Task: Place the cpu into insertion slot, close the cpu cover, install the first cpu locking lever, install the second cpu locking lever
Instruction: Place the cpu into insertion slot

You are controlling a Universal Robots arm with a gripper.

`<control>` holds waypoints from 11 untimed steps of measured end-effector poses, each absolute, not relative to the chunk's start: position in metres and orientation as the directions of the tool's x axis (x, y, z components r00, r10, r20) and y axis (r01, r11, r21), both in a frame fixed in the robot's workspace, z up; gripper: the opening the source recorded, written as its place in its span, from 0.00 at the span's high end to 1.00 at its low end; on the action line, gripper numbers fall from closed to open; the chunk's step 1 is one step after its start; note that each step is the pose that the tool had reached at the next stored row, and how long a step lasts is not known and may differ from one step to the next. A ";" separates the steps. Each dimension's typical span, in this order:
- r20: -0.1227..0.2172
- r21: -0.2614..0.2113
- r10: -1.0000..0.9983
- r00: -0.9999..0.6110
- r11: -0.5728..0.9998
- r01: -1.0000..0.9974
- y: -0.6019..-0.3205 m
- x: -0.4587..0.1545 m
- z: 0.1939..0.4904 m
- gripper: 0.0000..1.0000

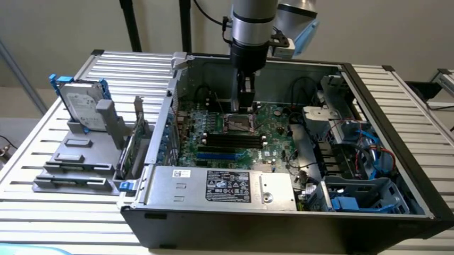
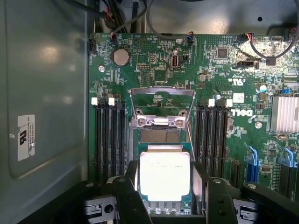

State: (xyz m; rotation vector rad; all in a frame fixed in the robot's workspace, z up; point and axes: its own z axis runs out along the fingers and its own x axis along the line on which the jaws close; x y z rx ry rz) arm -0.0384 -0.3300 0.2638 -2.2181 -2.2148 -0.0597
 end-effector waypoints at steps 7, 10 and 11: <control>0.035 0.022 0.999 0.001 -0.002 1.000 -0.330 -0.038 0.254 0.46; 0.035 0.021 0.999 0.001 -0.002 1.000 -0.330 -0.038 0.250 0.46; 0.035 0.020 0.999 0.001 -0.002 1.000 -0.330 -0.038 0.248 0.46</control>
